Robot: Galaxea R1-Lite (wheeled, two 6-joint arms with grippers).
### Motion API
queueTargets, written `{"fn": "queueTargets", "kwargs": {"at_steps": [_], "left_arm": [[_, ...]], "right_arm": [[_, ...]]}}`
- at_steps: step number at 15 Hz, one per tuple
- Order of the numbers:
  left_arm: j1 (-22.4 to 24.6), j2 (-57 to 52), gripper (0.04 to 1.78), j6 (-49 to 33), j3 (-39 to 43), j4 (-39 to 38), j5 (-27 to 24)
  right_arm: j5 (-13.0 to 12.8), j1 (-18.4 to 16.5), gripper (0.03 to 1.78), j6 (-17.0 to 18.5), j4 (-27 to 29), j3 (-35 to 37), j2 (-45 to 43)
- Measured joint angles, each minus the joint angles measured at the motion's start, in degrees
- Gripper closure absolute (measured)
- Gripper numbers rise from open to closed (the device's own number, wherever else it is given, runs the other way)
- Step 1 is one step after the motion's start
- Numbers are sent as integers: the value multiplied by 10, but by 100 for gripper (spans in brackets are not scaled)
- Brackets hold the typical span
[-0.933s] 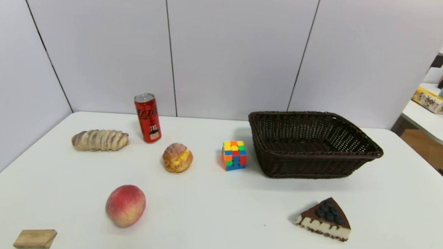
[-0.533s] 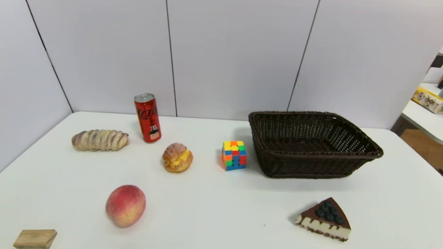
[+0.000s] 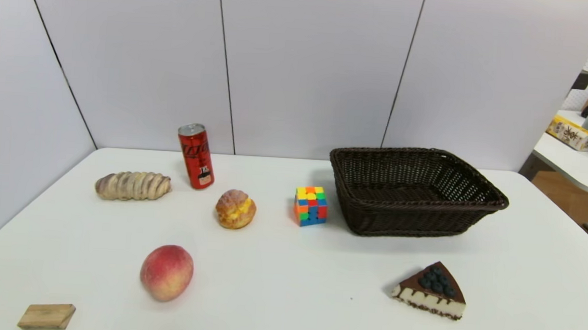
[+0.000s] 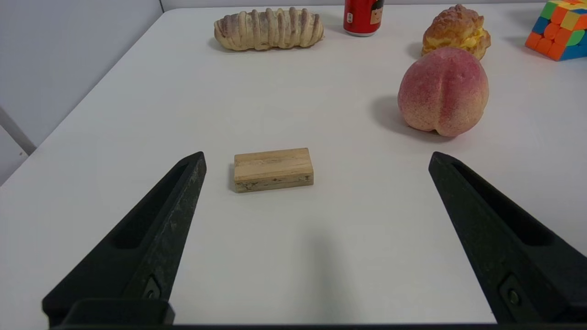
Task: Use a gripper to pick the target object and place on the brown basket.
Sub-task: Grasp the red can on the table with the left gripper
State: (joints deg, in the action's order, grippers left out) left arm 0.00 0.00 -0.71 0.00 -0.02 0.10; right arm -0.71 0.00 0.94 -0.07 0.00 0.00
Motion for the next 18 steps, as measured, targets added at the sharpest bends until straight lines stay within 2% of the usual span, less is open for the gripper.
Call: {"fn": "queueTargets", "kwargs": {"at_steps": [5,9,14,18], "left_arm": [[0,15,7,-19,-4,11,3],[0,64,7,-15,-56,80,2],[-10,182,7,0,-120,93,3],[-27,332,7,14,-195,76,2]], "right_arm": [[0,0,6,0,0,0,0],[0,0,6,0,0,0,0],[0,0,6,0,0,0,0],[0,0,6,0,0,0,0]]}}
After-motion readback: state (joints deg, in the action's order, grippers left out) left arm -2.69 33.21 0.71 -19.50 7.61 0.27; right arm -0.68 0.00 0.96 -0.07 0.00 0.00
